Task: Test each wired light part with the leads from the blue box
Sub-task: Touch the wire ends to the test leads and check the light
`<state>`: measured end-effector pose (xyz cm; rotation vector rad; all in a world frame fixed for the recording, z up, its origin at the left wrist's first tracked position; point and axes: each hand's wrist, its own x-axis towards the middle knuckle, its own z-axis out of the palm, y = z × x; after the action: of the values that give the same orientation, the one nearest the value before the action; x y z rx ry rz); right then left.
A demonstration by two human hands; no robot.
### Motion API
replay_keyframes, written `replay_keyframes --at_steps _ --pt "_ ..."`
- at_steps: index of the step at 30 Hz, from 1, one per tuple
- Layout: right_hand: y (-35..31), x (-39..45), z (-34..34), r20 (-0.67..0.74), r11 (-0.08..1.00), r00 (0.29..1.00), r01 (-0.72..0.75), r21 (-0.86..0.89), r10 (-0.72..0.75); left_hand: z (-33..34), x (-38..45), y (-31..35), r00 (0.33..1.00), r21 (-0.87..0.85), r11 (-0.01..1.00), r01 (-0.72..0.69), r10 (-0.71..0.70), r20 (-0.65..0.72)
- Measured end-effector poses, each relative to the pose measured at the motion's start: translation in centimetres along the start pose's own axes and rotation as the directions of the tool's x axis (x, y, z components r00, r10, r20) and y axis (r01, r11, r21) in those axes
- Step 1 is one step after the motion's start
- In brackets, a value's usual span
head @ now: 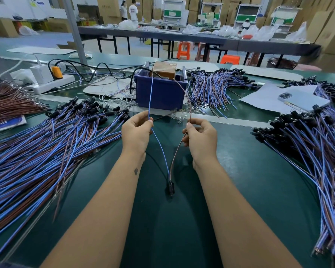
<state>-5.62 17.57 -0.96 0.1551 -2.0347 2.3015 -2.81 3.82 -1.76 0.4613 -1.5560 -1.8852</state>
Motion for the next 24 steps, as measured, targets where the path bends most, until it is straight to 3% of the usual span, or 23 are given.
replay_keyframes --at_steps 24 --pt "-0.05 -0.07 0.01 -0.011 1.0 1.0 -0.002 -0.007 0.001 -0.13 0.24 -0.3 0.993 -0.093 0.996 0.013 -0.024 -0.119"
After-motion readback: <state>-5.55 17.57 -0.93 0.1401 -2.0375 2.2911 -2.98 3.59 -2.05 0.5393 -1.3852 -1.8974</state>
